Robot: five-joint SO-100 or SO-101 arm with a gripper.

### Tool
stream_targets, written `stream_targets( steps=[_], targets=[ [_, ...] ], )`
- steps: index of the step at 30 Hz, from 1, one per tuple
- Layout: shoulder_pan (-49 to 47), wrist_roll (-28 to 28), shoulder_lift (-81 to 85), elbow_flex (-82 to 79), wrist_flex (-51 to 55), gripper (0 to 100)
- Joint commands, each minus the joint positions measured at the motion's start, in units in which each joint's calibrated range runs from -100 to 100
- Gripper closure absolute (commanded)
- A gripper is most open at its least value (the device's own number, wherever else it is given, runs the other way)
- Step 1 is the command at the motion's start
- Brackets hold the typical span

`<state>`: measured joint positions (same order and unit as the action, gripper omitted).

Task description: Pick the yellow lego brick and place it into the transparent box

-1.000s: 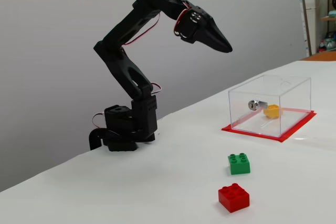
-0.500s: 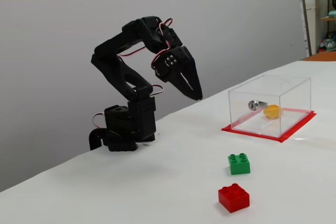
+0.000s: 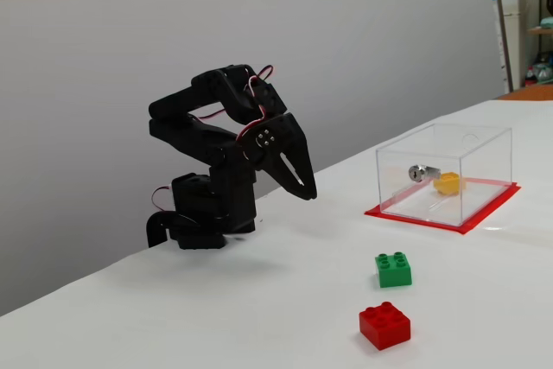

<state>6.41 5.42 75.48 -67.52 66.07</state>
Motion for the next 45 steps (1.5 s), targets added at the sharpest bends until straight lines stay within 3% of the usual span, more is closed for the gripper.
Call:
stream_targets(
  steps=[1, 15, 22, 45],
  targets=[
    [0.1, 0.2, 5.6, -5.9, -3.2, 99],
    [-0.2, 0.3, 24.1, -21.6, -3.1, 98],
    [-4.7, 0.2, 24.2, -27.8, -3.5, 98],
    [-5.0, 0.2, 24.3, -26.8, 0.7, 98]
  ],
)
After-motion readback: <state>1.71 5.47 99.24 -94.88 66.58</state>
